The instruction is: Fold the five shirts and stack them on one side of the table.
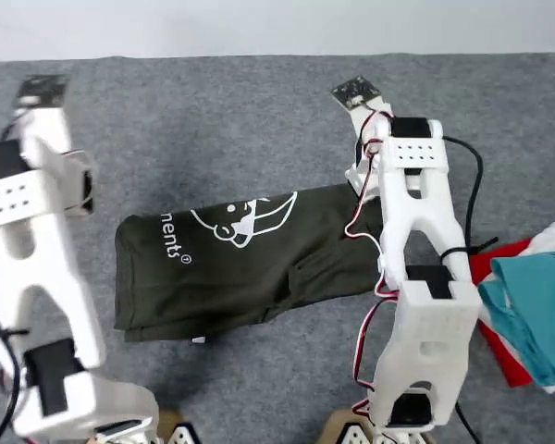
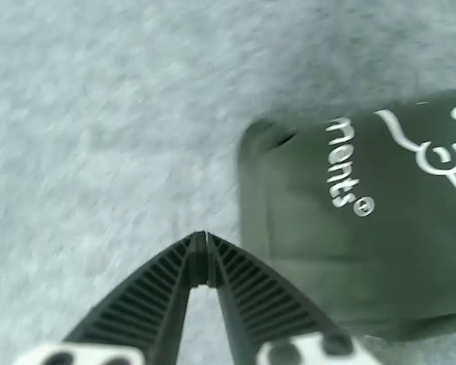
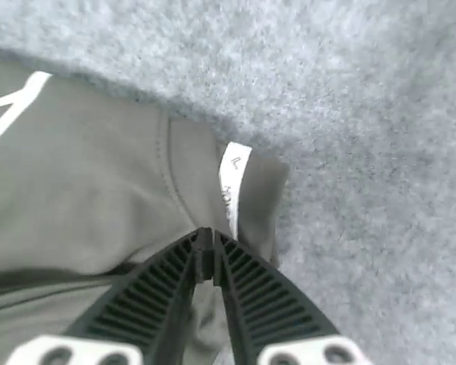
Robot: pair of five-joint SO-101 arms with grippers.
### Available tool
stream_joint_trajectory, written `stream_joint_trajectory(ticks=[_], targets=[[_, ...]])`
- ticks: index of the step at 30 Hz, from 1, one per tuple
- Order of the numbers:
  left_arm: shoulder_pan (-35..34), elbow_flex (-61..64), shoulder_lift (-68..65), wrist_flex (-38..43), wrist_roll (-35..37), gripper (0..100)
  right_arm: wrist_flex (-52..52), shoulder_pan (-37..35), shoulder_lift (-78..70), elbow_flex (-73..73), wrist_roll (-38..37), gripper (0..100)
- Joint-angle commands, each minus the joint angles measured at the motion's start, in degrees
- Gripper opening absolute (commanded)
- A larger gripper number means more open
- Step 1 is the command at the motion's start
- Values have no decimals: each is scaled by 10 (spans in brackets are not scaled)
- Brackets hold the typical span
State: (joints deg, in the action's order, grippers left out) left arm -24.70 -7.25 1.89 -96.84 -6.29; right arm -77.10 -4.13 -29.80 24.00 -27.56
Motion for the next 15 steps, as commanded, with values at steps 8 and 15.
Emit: stream_joint_trajectory(ticks=[8, 15], targets=[[-231, 80, 142, -6, -74, 3, -101, -100, 84, 24, 39, 11], [-324, 169, 148, 35, -103, 3, -80, -208, 83, 22, 222, 15]])
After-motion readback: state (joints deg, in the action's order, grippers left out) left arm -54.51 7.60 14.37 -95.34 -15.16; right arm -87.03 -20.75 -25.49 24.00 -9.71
